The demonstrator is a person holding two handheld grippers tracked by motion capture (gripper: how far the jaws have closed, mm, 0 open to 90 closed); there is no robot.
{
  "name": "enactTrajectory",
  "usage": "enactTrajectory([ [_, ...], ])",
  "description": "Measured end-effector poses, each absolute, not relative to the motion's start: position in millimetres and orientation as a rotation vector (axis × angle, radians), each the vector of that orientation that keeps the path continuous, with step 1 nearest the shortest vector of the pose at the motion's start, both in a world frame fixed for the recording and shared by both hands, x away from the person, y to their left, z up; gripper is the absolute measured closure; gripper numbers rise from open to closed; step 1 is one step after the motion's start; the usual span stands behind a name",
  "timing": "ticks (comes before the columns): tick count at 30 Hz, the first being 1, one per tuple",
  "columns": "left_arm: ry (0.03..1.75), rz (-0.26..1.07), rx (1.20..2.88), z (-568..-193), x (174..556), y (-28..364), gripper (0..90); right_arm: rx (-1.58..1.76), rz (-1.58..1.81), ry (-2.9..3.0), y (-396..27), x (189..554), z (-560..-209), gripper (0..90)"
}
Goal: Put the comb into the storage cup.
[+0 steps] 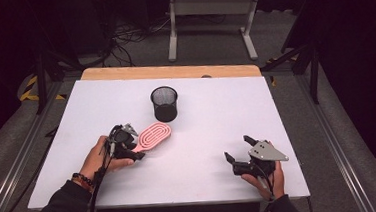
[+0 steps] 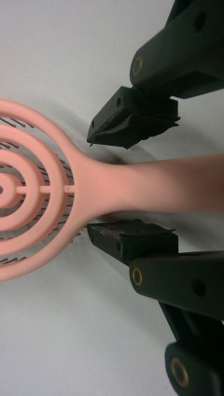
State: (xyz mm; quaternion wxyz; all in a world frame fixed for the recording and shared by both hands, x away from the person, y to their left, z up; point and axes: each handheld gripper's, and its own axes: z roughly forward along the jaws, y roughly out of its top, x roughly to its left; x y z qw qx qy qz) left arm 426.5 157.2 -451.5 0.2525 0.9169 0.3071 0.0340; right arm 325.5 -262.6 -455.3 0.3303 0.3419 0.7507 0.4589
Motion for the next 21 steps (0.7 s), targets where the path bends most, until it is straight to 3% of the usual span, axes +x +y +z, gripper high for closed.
enactTrajectory([
  [8,0.837,0.012,2.564,-447,438,154,52.7,0.895,1.196,1.964,-263,326,-456,15.2],
  [10,0.824,0.026,2.602,-445,442,152,61.2,0.897,1.197,1.960,-263,326,-456,15.3],
  [12,0.842,0.009,2.616,-444,444,151,64.0,0.898,1.197,1.961,-263,326,-456,15.3],
  [21,0.808,0.073,2.617,-445,439,151,68.5,0.925,1.186,1.927,-265,326,-455,15.3],
])
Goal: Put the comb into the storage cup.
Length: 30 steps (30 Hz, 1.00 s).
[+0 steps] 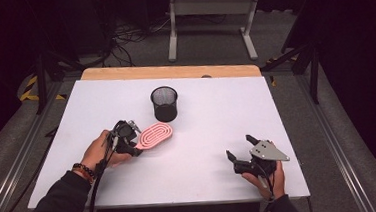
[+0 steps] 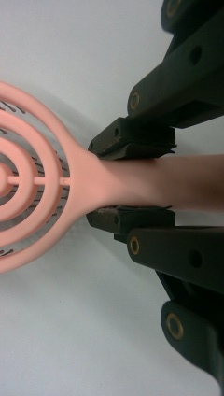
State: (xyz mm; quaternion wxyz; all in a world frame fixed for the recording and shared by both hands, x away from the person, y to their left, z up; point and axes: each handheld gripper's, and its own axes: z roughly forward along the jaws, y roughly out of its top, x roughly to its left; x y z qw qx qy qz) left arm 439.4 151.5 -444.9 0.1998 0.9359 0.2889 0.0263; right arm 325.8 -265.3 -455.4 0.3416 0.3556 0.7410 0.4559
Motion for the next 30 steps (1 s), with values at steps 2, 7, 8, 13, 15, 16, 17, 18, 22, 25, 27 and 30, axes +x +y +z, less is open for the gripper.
enactTrajectory([
  [2,0.795,0.096,2.610,-446,438,152,68.9,0.919,1.182,1.931,-265,326,-455,15.3],
  [7,0.788,0.166,2.558,-449,430,156,69.1,0.906,1.181,1.932,-263,326,-455,15.3],
  [8,0.783,0.187,2.547,-450,427,157,69.2,0.908,1.184,1.928,-263,326,-455,14.9],
  [13,0.792,0.323,2.470,-455,415,163,69.3,0.898,1.190,1.927,-261,325,-454,14.5],
  [15,0.796,0.363,2.436,-455,412,166,69.3,0.891,1.194,1.927,-259,325,-454,14.2],
  [16,0.801,0.380,2.434,-454,411,167,69.3,0.881,1.199,1.929,-258,324,-454,14.2],
  [17,0.792,0.389,2.422,-454,409,168,69.3,0.878,1.198,1.929,-257,324,-453,14.2],
  [18,0.783,0.401,2.412,-453,408,169,69.3,0.877,1.202,1.930,-256,325,-453,13.8],
  [22,0.792,0.434,2.370,-452,404,171,69.3,0.865,1.210,1.929,-252,328,-452,13.3],
  [25,0.779,0.471,2.325,-450,400,172,69.3,0.840,1.223,1.930,-245,331,-449,12.7],
  [27,0.768,0.485,2.292,-449,397,173,69.3,0.828,1.234,1.933,-240,333,-447,12.2],
  [30,0.760,0.516,2.256,-447,395,175,69.3,0.806,1.248,1.939,-235,336,-445,12.6],
])
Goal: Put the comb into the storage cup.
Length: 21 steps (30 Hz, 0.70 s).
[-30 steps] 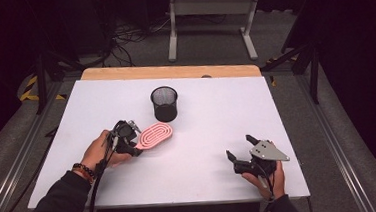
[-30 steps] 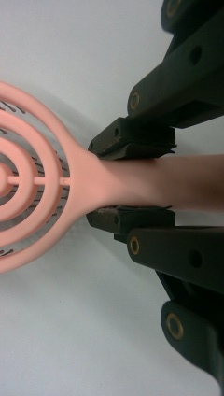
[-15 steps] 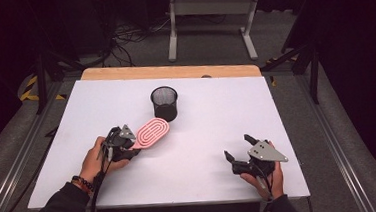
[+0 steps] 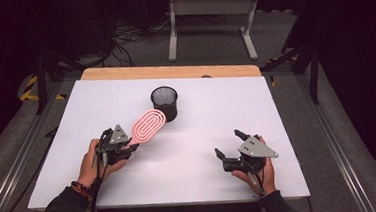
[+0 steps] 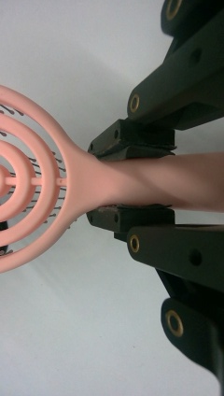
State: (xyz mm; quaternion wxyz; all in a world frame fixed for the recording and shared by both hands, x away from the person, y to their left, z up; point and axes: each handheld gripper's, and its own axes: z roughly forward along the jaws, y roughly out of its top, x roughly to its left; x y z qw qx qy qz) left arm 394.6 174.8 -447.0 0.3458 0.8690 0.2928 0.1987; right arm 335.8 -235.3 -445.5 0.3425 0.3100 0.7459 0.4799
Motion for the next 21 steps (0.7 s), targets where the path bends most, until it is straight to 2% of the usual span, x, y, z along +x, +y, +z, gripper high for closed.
enactTrajectory([
  [15,0.694,0.616,2.069,-440,387,177,69.4,0.763,1.420,1.847,-210,358,-410,11.8],
  [21,0.670,0.615,2.031,-438,386,173,69.4,0.773,1.474,1.853,-196,371,-399,10.5],
])
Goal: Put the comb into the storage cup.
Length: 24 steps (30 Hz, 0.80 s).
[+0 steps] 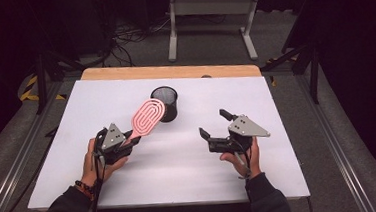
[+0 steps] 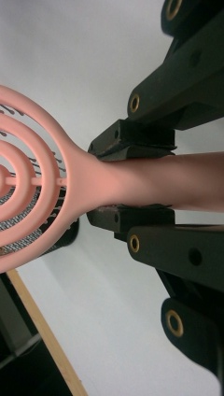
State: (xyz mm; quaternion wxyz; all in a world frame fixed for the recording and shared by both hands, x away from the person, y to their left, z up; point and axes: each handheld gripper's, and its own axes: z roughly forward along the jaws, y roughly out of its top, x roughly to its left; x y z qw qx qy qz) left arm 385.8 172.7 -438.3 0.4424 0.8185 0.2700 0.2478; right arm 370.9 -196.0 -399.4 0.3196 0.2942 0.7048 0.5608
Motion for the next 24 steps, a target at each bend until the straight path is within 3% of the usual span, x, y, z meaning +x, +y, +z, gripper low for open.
enactTrajectory([
  [24,0.554,0.719,1.907,-447,361,126,69.4,0.693,1.590,2.039,-135,368,-395,6.1],
])
